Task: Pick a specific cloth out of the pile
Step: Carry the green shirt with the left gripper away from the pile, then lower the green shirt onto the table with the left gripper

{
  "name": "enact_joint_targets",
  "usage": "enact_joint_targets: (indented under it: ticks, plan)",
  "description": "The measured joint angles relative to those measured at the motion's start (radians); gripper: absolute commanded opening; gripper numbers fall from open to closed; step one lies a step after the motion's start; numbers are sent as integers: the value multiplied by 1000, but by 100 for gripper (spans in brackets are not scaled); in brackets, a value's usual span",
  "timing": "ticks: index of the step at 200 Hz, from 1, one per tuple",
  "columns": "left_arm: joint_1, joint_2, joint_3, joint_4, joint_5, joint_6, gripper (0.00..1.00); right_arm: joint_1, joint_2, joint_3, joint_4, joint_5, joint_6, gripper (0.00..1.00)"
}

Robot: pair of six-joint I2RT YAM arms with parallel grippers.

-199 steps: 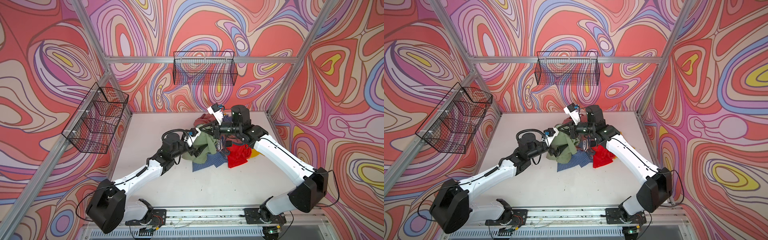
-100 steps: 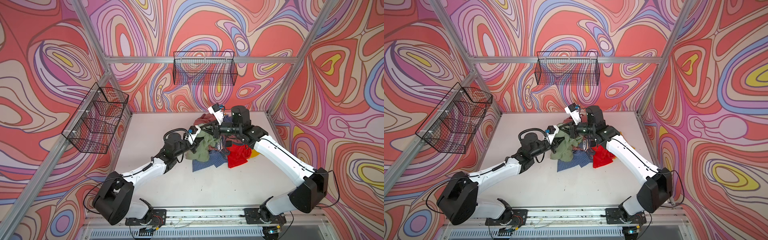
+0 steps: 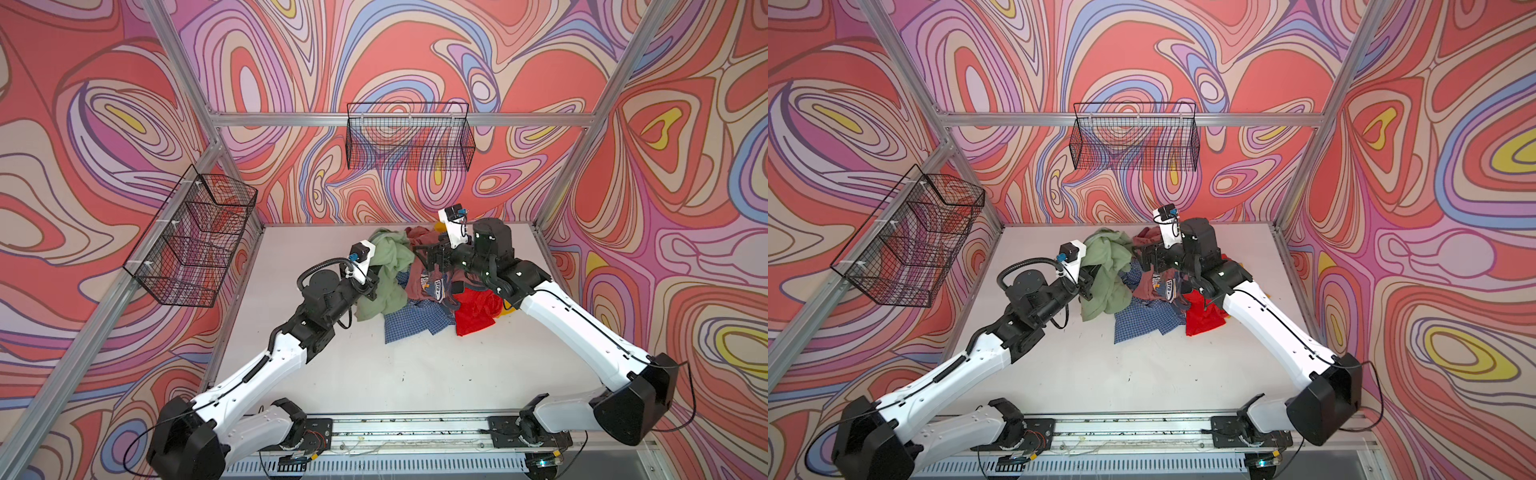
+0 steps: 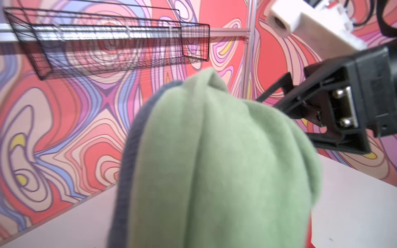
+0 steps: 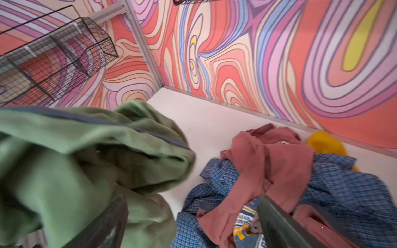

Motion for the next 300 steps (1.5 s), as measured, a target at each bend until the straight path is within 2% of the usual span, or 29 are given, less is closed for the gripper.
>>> enact_joint_targets:
  ticks: [24,47,61,76,97,120,133,150,181,201,250,276,300]
  plan:
    - [5,-90,0,-76,-105,-13,0,0,-11,-18,-1,92,1,98]
    - [32,-159,0,-148,-183,-41,0,-2,-11,-33,-2,134,1,98]
    - [76,-190,-4,-183,-209,-68,0,-2,-11,-37,-2,138,3,98]
    - [165,-218,-35,-194,-208,-118,0,-2,-11,-37,-1,140,4,98]
    - [347,-233,-114,-188,-132,-235,0,-2,-11,-37,-1,137,4,98]
    - [548,-170,-199,-146,16,-376,0,-2,-11,-37,-1,131,4,98]
    - [632,-93,-228,-91,113,-460,0,-2,-11,-37,-2,125,4,98]
    - [694,19,-241,-5,224,-564,0,-2,-11,-37,-2,121,4,98]
    - [708,186,-211,146,402,-702,0,-2,-11,-45,-2,121,4,98]
    - [695,237,-145,177,468,-747,0,-2,-11,-49,-2,121,5,98]
    - [621,233,51,180,495,-736,0,-2,-4,-49,1,116,15,98]
    - [620,255,85,241,501,-795,0,-2,12,-49,1,105,23,98]
    - [620,346,115,310,504,-858,0,-2,16,-49,1,96,30,98]
